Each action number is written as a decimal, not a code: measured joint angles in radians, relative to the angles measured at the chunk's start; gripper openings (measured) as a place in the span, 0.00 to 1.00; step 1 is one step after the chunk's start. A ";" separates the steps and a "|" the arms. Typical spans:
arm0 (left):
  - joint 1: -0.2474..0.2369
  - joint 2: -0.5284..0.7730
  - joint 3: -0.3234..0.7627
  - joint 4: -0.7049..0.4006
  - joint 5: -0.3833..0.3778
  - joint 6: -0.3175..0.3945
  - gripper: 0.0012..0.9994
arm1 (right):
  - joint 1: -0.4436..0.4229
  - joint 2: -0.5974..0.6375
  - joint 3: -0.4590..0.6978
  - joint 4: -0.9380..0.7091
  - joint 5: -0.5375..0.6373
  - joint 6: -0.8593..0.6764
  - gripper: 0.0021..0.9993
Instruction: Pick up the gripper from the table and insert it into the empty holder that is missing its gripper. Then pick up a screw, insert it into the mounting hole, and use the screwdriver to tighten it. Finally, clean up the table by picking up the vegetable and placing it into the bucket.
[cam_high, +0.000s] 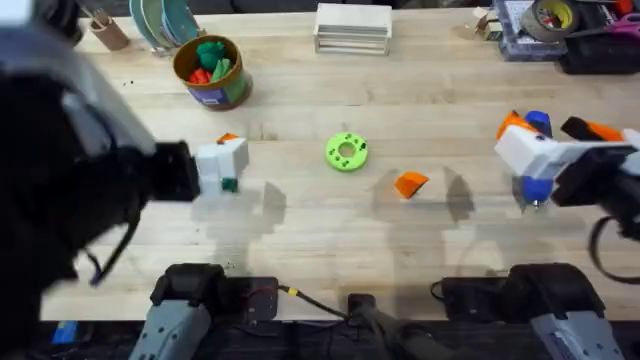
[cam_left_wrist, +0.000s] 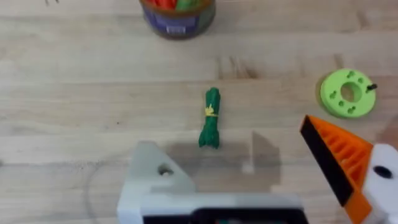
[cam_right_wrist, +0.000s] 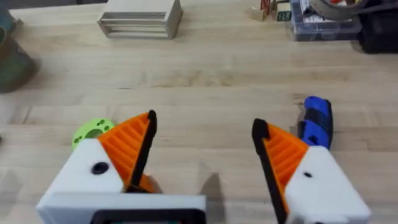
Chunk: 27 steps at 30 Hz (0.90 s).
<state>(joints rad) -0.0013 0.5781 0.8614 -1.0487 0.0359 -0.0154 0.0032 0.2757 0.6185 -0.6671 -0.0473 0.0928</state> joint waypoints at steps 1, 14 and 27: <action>0.000 0.048 0.023 -0.015 -0.002 0.000 0.99 | 0.000 0.030 0.034 -0.025 0.000 0.005 0.99; 0.000 0.511 0.069 -0.019 -0.003 0.000 0.99 | 0.000 0.212 0.178 -0.115 -0.002 0.013 0.99; 0.000 0.809 0.069 0.027 -0.004 -0.059 0.04 | 0.000 0.212 0.178 -0.123 -0.002 0.013 0.99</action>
<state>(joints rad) -0.0013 1.3868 0.9302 -1.0213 0.0319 -0.0741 0.0032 0.4880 0.7967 -0.7902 -0.0494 0.1055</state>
